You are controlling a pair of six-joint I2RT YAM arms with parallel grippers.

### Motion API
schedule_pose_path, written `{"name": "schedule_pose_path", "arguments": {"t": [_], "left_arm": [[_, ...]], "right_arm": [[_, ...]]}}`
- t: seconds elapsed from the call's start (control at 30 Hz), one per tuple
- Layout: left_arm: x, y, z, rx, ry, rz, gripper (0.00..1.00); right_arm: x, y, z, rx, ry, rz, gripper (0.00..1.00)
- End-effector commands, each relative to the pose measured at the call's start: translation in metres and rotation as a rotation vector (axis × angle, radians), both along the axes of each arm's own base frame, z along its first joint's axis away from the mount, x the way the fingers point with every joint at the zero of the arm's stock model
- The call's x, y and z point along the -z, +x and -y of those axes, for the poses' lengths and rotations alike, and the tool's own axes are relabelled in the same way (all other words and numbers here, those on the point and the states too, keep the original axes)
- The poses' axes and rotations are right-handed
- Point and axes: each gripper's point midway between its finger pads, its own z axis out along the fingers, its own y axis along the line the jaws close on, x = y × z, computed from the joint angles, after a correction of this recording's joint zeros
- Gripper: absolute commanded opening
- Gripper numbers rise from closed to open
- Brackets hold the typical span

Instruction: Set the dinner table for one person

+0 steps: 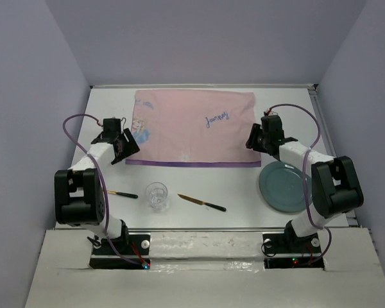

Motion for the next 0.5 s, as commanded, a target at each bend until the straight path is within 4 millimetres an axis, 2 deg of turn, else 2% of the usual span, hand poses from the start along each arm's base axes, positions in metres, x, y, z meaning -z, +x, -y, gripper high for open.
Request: {"name": "schedule_pose_path", "arguments": {"t": [0.0, 0.13, 0.17, 0.37, 0.47], "left_arm": [[-0.032, 0.021, -0.017, -0.043, 0.064, 0.133, 0.81], [-0.013, 0.018, -0.019, -0.044, 0.074, 0.082, 0.81], [-0.009, 0.017, -0.019, -0.043, 0.077, 0.071, 0.81], [0.016, 0.017, -0.020, -0.039, 0.085, -0.002, 0.78], [0.025, 0.015, -0.019, -0.034, 0.079, -0.025, 0.75]], "right_arm": [[0.001, 0.000, 0.029, 0.091, -0.079, -0.009, 0.50], [0.009, -0.007, 0.042, 0.132, -0.129, -0.030, 0.50], [0.012, -0.009, 0.048, 0.153, -0.140, -0.045, 0.54], [0.019, -0.011, 0.052, 0.172, -0.119, -0.075, 0.54], [0.024, -0.008, 0.056, 0.173, -0.097, -0.094, 0.50]]}}
